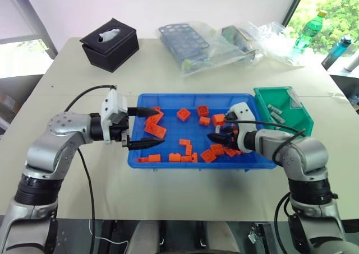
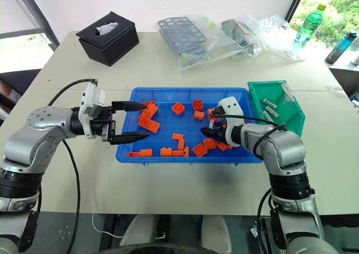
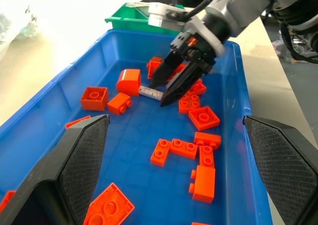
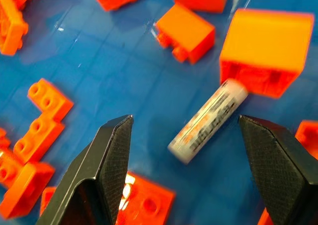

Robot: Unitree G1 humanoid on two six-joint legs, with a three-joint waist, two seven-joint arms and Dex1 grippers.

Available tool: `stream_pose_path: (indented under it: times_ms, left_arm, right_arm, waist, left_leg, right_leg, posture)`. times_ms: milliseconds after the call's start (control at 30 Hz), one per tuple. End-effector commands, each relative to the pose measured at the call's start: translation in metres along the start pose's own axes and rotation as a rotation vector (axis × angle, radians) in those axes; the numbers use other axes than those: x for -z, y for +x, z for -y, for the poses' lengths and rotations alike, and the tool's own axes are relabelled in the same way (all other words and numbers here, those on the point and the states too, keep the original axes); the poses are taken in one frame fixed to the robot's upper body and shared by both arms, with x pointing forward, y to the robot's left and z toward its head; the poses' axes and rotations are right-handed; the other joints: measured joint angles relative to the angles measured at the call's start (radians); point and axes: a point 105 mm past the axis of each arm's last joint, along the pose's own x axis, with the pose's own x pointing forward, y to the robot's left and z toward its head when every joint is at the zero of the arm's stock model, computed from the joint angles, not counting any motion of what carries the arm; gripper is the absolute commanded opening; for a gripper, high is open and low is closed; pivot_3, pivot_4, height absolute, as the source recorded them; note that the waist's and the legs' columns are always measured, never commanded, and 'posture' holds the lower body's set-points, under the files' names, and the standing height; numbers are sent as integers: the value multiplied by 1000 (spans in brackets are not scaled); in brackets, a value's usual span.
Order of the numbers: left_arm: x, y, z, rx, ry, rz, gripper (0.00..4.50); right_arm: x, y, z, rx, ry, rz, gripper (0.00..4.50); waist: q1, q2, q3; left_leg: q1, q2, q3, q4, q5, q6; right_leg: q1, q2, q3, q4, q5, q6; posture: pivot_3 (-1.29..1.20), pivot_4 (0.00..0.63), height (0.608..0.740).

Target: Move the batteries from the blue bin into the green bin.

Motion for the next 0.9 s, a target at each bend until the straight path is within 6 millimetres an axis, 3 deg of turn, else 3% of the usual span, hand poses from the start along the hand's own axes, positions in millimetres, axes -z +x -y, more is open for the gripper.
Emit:
stream_pose_path:
  times_ms: [33, 67, 233, 367, 433, 567, 633, 767, 900]
  left_arm:
    - [-7, -1, -2, -8, 39, 13, 4500]
    - [-7, -1, -2, -8, 39, 13, 4500]
    - [-7, -1, -2, -7, 38, 13, 4500]
    - [-5, -1, -1, 1, 31, 12, 4500]
    - [-4, -1, 0, 4, 28, 12, 4500]
    - [-2, -4, 0, -5, 11, 17, 4500]
    - [0, -5, 1, -12, 2, 18, 4500]
    - [3, -6, 2, -18, -6, 20, 4500]
    - [3, -5, 2, -20, -7, 26, 4500]
  right_arm:
    - [0, 6, 0, 5, -5, -3, 2960]
    - [-1, 7, -3, -5, -7, 3, 2640]
    - [0, 3, -13, -39, -16, 3, 121]
    - [-13, -9, -15, -43, -45, 47, 55]
    - [-36, -25, -9, -27, -56, 127, 55]
    - [-80, -74, 29, 84, -9, 279, 55]
    - [-81, -98, 59, 204, -26, 267, 55]
    - [-60, -126, 107, 366, -9, 190, 55]
    - [-47, -127, 119, 374, 17, 160, 55]
  waist:
    - [0, 0, 0]
    - [0, 0, 0]
    - [0, 0, 0]
    - [1, 0, 0]
    - [1, 0, 0]
    - [3, 1, 1]
    - [7, 0, 0]
    - [6, 0, 0]
    - [-5, 0, 0]
  left_leg:
    - [0, 0, 0, 0, 0, 0]
    - [0, 0, 0, 0, 0, 0]
    - [0, 0, 0, 0, 0, 0]
    - [0, 0, 0, 0, 0, 0]
    - [0, 0, 0, 0, 0, 0]
    - [0, 0, 0, 0, 0, 0]
    - [0, 0, -1, 0, 0, 0]
    - [0, -1, -1, -1, -2, 2]
    - [0, -1, 2, 0, -2, 3]
  right_leg:
    - [0, 0, 0, 0, 0, 0]
    - [0, 0, 0, 0, 0, 0]
    - [0, 0, 0, 0, 0, 0]
    - [0, 0, 0, 0, 0, 0]
    - [0, 0, 0, 0, 0, 0]
    - [0, -1, 0, 0, 0, 0]
    - [0, -1, 0, 0, 0, 0]
    - [2, -1, 0, -2, 0, 0]
    - [1, -2, 1, -2, 0, 0]
  posture:
    - [0, 150, 716]
    - [0, 150, 716]
    - [0, 150, 716]
    - [0, 150, 716]
    - [0, 150, 716]
    - [0, 150, 716]
    - [0, 150, 716]
    - [0, 150, 716]
    - [0, 150, 716]
